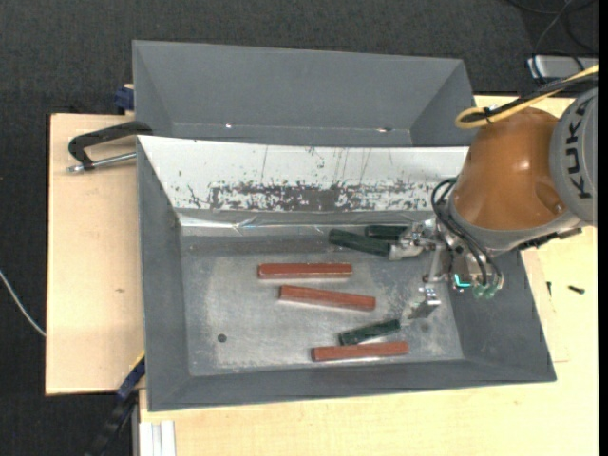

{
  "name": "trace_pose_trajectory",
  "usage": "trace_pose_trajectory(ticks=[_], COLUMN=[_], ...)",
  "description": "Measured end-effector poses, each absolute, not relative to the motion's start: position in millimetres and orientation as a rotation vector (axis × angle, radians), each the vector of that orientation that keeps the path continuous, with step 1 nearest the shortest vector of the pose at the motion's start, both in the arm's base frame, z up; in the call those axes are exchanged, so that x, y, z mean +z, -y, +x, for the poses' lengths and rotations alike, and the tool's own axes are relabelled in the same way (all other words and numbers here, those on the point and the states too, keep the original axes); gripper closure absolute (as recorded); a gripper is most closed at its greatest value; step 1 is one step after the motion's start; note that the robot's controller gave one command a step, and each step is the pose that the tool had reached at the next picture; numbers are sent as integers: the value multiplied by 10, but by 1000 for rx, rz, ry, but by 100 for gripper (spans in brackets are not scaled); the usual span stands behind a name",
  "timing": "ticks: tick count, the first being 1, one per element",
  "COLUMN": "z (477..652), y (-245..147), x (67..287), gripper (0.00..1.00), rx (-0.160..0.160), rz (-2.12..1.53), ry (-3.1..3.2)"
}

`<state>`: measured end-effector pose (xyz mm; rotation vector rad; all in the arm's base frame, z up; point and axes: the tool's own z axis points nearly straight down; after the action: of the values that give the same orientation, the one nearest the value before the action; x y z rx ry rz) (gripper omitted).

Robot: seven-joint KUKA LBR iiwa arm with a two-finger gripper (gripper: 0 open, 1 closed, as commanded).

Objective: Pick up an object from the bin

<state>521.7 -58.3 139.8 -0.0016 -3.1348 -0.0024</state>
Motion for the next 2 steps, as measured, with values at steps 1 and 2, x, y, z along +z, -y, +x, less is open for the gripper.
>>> trace_pose_trajectory(ticks=[1, 2], z=[5236, 5345], y=[582, 458], x=[1442, 818], gripper=[0, 100], rx=[-1, 2], rz=[0, 28], ry=[3143, 3132])
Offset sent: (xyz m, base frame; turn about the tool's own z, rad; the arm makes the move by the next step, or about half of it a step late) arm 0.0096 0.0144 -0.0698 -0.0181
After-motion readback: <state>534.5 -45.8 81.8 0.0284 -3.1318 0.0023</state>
